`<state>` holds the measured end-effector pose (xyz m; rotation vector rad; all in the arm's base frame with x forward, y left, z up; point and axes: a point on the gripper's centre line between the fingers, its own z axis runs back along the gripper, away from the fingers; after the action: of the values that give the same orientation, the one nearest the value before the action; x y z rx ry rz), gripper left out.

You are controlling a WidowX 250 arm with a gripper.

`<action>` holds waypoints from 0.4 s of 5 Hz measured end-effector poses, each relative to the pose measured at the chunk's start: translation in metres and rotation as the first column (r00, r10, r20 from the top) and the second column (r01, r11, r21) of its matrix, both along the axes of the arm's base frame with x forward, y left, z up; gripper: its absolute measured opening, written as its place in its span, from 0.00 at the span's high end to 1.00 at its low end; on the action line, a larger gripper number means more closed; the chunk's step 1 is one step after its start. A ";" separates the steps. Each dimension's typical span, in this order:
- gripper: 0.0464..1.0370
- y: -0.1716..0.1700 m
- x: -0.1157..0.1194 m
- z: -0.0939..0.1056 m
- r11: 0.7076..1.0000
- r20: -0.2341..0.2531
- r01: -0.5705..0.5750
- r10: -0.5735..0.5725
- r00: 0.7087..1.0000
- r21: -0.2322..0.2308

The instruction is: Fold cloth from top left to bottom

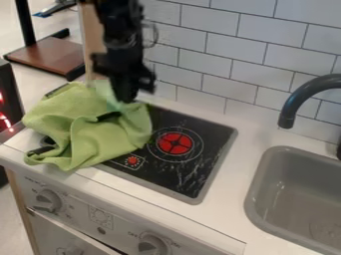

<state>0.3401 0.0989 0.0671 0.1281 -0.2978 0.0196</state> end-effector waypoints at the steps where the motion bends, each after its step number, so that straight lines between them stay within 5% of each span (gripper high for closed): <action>1: 1.00 0.010 -0.018 -0.014 0.999 -0.053 0.015 -0.013 0.999 0.048; 2: 1.00 0.028 -0.025 -0.021 0.998 -0.078 0.000 0.005 0.997 0.063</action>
<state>0.3150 0.1270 0.0459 0.1909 -0.2204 0.0074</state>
